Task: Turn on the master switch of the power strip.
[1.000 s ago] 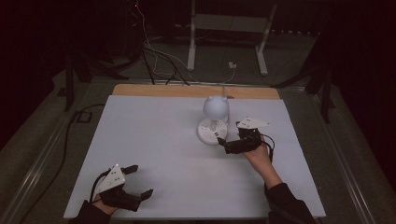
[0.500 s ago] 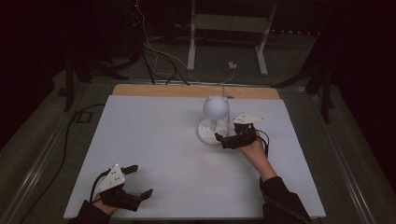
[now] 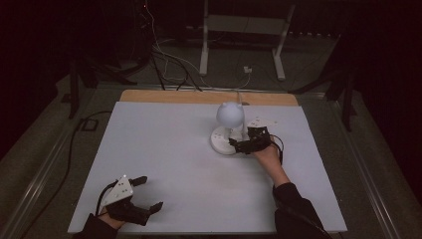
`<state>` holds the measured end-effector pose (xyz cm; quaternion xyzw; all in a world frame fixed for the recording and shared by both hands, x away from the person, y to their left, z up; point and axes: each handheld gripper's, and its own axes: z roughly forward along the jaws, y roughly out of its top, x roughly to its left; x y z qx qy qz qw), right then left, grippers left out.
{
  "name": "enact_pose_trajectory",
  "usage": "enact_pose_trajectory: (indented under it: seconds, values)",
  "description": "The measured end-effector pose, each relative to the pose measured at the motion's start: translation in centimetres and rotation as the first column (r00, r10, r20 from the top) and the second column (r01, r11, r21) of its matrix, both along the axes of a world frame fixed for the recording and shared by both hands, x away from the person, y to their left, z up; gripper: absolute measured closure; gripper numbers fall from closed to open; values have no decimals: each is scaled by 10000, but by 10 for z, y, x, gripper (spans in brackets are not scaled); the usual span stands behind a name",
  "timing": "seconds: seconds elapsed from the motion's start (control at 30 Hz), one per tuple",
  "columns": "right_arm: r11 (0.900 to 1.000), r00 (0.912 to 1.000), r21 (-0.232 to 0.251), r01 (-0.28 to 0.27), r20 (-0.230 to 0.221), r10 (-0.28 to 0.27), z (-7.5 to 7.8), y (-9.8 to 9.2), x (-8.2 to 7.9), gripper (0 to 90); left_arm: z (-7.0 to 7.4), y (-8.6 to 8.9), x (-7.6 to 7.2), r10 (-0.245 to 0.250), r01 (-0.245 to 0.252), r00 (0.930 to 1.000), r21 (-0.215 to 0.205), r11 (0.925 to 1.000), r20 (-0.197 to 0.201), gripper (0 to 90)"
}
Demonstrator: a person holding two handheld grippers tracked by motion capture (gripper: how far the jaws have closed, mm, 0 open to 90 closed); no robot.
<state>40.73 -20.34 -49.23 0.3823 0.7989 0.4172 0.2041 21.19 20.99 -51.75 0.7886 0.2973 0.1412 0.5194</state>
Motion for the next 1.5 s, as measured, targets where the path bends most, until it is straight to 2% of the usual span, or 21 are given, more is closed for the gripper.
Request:
enact_pose_trajectory:
  seconds: [0.23, 0.37, 0.4, 0.47, 0.8, 0.93, 1.07, 1.1, 1.13, 1.27, 1.33, 1.5]
  values:
    - [9985, 9986, 110, 532, -60, -532, -5, -6, 7, 159, 0, 0, 0, 1, -1, 10000, 4, 10000, -7, 1]
    - [9973, 9973, -10, 736, -24, -736, -7, -7, 8, 264, -1, 0, 0, 9, -9, 10000, -22, 10000, -29, 1]
    - [9973, 9973, -10, 736, -24, -736, -7, -7, 8, 264, -1, 0, 0, 26, -26, 10000, -35, 10000, -41, 1]
    - [9963, 9963, -59, 853, 43, -853, -8, -7, 9, 337, -1, 0, 0, 25, -25, 10000, -28, 10000, -40, 1]
    - [9904, 9910, -330, 1340, 103, -1337, -14, -3, 11, 502, -1, 0, 0, 19, -19, 10000, -32, 10000, -60, 1]
    - [9874, 9880, -390, 1534, 230, -1526, -15, -1, 10, 617, -1, 0, 0, 15, -15, 10000, -33, 10000, -61, 1]
    - [9878, 9882, -375, 1510, 298, -1500, -13, 1, 9, 702, -1, 0, 0, 10, -10, 10000, -23, 10000, -70, 1]
    - [9873, 9882, -527, 1496, 403, -1476, -13, 1, 8, 744, -1, 0, 0, 8, -9, 10000, -50, 10000, -77, 1]
    - [9873, 9882, -527, 1496, 403, -1476, -13, 1, 8, 744, -1, 0, 0, 8, -9, 10000, -50, 10000, -77, 1]
    - [9872, 9882, -525, 1509, 339, -1492, -12, 2, 7, 888, -1, 1, 1, 10, -11, 9999, -112, 9999, -110, 1]
    - [9894, 9897, -337, 1415, 264, -1406, -11, 2, 6, 900, -1, 0, 0, 4, -4, 9999, -77, 10000, -102, 1]
    - [9923, 9935, -518, 1125, 258, -1113, -11, 5, 5, 900, -1, 0, 0, -14, 13, 9999, -89, 10000, -111, 1]
